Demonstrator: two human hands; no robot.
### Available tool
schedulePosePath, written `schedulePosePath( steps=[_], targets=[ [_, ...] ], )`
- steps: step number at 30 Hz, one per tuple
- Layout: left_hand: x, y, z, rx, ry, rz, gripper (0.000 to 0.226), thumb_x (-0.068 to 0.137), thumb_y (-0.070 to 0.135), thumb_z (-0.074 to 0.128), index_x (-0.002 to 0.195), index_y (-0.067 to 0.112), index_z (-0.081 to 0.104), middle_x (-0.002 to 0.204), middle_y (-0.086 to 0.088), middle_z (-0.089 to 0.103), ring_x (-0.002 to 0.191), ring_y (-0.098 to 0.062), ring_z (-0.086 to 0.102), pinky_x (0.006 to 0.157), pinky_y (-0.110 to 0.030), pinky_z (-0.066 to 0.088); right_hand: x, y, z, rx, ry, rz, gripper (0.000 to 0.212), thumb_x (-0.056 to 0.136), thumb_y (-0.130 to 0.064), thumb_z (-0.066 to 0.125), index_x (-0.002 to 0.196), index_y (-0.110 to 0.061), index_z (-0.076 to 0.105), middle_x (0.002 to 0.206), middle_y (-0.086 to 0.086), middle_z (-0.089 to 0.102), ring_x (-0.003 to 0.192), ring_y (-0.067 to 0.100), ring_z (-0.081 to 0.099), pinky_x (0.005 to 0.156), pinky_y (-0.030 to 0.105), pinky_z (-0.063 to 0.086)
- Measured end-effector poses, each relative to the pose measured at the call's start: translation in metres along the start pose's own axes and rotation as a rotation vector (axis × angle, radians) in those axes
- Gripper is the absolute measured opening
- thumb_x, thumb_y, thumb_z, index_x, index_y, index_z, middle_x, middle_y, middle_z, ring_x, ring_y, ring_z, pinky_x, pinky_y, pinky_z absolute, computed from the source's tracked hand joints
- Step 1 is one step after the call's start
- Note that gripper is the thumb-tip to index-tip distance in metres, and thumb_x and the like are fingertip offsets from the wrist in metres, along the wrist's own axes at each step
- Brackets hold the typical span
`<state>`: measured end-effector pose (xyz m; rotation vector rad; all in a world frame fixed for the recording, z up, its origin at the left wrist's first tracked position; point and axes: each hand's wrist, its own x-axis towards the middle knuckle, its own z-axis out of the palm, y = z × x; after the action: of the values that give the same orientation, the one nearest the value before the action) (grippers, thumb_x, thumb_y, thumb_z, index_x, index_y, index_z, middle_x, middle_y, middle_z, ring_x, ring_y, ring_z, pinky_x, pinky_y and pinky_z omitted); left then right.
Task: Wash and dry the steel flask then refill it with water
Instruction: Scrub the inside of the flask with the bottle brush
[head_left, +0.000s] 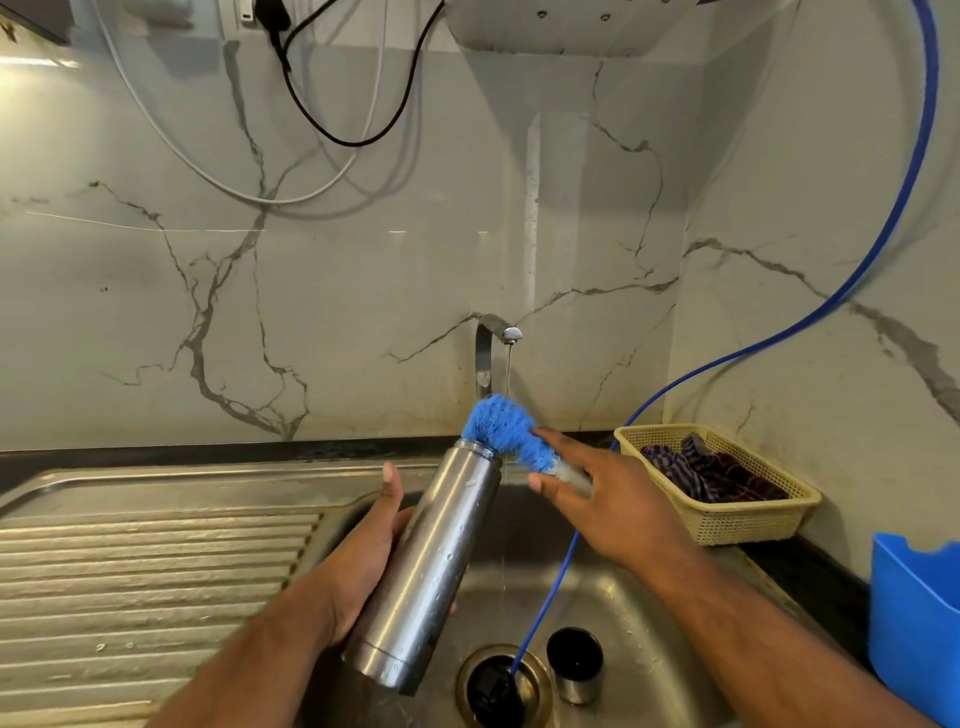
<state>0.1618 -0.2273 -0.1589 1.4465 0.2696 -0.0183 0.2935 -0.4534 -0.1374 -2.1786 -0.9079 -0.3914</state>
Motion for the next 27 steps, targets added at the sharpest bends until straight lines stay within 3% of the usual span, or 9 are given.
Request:
schedulePosePath(
  steps=[5,9,12,14,17,19,21,25,27],
  targets=[
    [-0.003,0.001,0.0,0.01,0.009,0.017,0.091,0.081,0.085,0.019,0.13,0.021,0.059,0.114,-0.034,0.068,0.091,-0.045,0.07,0.081,-0.05,0.06,-0.01,-0.012,0.003,-0.012,-0.217,-0.101,0.06,0.084,-0.07,0.064,0.137,-0.073,0.036,0.129,-0.021,0.065,0.105,-0.001,0.064,0.092,0.034,0.058],
    [-0.002,0.001,0.0,0.03,0.003,0.009,0.09,0.081,0.086,0.017,0.129,0.024,0.06,0.113,-0.031,0.07,0.091,-0.044,0.071,0.08,-0.049,0.06,-0.008,-0.017,0.005,0.017,-0.06,-0.022,0.062,0.089,-0.066,0.061,0.146,-0.061,0.036,0.127,-0.019,0.065,0.103,-0.002,0.062,0.093,0.033,0.057],
    [-0.004,0.003,0.005,0.053,0.072,0.094,0.071,0.094,0.074,0.022,0.122,0.022,0.063,0.099,-0.024,0.075,0.079,-0.036,0.074,0.069,-0.042,0.063,-0.016,-0.024,0.004,0.038,-0.329,-0.12,0.058,0.087,-0.062,0.068,0.138,-0.069,0.04,0.128,-0.024,0.062,0.099,-0.003,0.062,0.089,0.029,0.056],
    [-0.002,0.001,0.004,0.099,0.103,0.112,0.062,0.101,0.064,0.026,0.118,0.02,0.066,0.092,-0.018,0.077,0.071,-0.029,0.074,0.061,-0.035,0.061,-0.015,-0.025,0.005,-0.02,-0.293,-0.122,0.059,0.088,-0.066,0.064,0.139,-0.071,0.036,0.13,-0.025,0.059,0.1,-0.001,0.06,0.088,0.03,0.056],
    [-0.005,0.002,0.006,0.048,0.059,0.019,0.061,0.103,0.058,0.03,0.119,0.014,0.068,0.103,-0.026,0.074,0.074,-0.035,0.071,0.072,-0.041,0.059,-0.009,-0.02,0.004,0.011,-0.121,-0.049,0.061,0.088,-0.066,0.062,0.143,-0.065,0.035,0.131,-0.019,0.061,0.105,0.0,0.06,0.092,0.036,0.057],
    [-0.002,0.001,0.004,0.086,0.122,0.078,0.045,0.104,0.044,0.041,0.115,0.009,0.068,0.094,-0.023,0.076,0.071,-0.033,0.071,0.068,-0.042,0.06,-0.012,-0.019,0.001,0.074,-0.323,-0.102,0.059,0.086,-0.061,0.069,0.138,-0.069,0.041,0.129,-0.021,0.062,0.1,0.0,0.063,0.089,0.031,0.058],
    [-0.003,0.001,0.003,0.109,0.186,0.111,0.039,0.102,0.039,0.048,0.114,0.008,0.069,0.096,-0.023,0.076,0.078,-0.036,0.071,0.077,-0.049,0.06,-0.018,-0.025,-0.001,0.068,-0.488,-0.128,0.056,0.085,-0.059,0.072,0.133,-0.072,0.044,0.127,-0.025,0.062,0.098,-0.003,0.063,0.087,0.026,0.056],
    [-0.002,0.001,0.001,0.063,0.21,0.028,0.049,0.104,0.039,0.039,0.112,0.002,0.07,0.105,-0.032,0.071,0.097,-0.05,0.068,0.094,-0.061,0.052,-0.007,-0.023,0.003,0.0,-0.145,-0.06,0.062,0.087,-0.066,0.064,0.141,-0.07,0.035,0.129,-0.02,0.063,0.102,0.0,0.063,0.089,0.035,0.058],
    [-0.001,0.001,-0.001,0.035,0.233,0.034,0.049,0.103,0.043,0.044,0.115,0.005,0.07,0.104,-0.026,0.074,0.101,-0.047,0.069,0.09,-0.054,0.056,-0.01,-0.021,0.001,0.076,-0.311,-0.11,0.06,0.086,-0.059,0.07,0.137,-0.069,0.041,0.13,-0.025,0.062,0.105,-0.001,0.063,0.092,0.031,0.058]
  ],
)
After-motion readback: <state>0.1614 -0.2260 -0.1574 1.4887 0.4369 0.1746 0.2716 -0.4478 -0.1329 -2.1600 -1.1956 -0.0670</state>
